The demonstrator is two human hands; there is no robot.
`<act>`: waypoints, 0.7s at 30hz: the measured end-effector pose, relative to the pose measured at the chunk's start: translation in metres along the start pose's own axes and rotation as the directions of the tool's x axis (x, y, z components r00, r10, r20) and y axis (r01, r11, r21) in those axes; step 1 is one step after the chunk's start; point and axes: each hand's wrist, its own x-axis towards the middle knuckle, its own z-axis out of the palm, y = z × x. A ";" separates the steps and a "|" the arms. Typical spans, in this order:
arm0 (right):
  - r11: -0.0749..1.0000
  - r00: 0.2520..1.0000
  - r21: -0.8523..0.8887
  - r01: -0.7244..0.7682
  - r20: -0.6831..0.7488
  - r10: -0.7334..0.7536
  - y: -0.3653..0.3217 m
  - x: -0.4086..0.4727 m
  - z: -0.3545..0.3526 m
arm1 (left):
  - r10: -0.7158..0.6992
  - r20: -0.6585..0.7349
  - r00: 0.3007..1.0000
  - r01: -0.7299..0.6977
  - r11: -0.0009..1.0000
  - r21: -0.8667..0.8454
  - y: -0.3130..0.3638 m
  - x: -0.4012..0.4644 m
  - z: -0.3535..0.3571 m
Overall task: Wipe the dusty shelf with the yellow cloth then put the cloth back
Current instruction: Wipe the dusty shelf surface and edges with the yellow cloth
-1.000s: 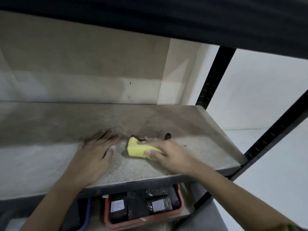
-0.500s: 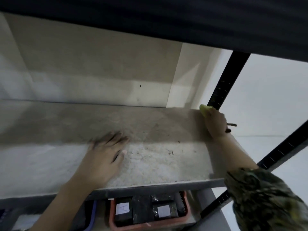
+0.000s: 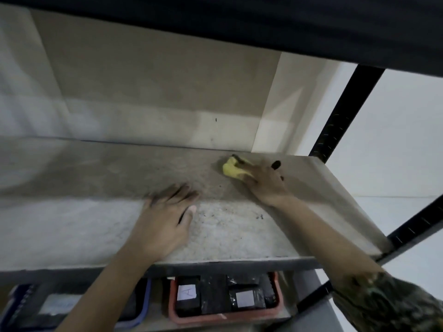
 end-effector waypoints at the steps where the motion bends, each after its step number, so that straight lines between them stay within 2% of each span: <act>1: 0.998 0.998 0.022 0.063 0.022 -0.063 -0.015 -0.015 0.003 | -0.002 -0.007 1.000 0.002 1.000 -0.006 0.000 0.000 0.000; 5: 0.970 0.963 0.067 0.232 0.124 -0.239 -0.066 -0.079 -0.001 | -0.016 -0.050 0.999 0.014 0.999 -0.043 -0.001 -0.003 -0.001; 7: 0.959 0.947 0.146 0.244 0.178 -0.268 -0.079 -0.104 -0.006 | -0.009 -0.069 0.998 0.005 0.998 -0.063 -0.002 -0.001 -0.001; 9: 0.943 0.969 0.306 0.132 0.160 -0.187 -0.083 -0.120 -0.022 | -0.007 -0.048 0.999 0.003 0.997 -0.083 -0.001 -0.002 -0.004; 11: 0.902 0.999 0.429 -0.047 0.018 0.044 -0.068 -0.122 -0.045 | -0.019 -0.035 0.999 0.015 0.994 -0.110 0.001 -0.004 -0.008; 12: 0.876 0.979 0.467 -0.120 -0.088 0.182 -0.053 -0.119 -0.058 | -0.021 -0.041 0.999 0.016 0.994 -0.109 0.001 -0.006 -0.011; 14: 0.892 0.886 0.394 -0.220 -0.301 0.352 -0.011 -0.108 -0.084 | -0.019 -0.051 0.999 0.015 0.998 -0.069 -0.003 -0.009 -0.017; 16: 0.923 0.838 0.192 -0.335 -0.386 0.385 0.031 -0.103 -0.098 | -0.019 -0.042 0.999 0.018 1.000 -0.013 -0.013 -0.012 -0.021; 18: 0.897 0.840 0.018 -0.443 -0.342 0.422 0.069 -0.105 -0.095 | -0.011 -0.031 0.999 0.012 0.999 0.037 -0.026 -0.015 -0.023; 21: 0.822 0.827 -0.115 -0.558 -0.156 0.540 0.087 -0.116 -0.073 | -0.035 -0.016 0.999 0.037 0.997 0.073 -0.052 -0.023 -0.027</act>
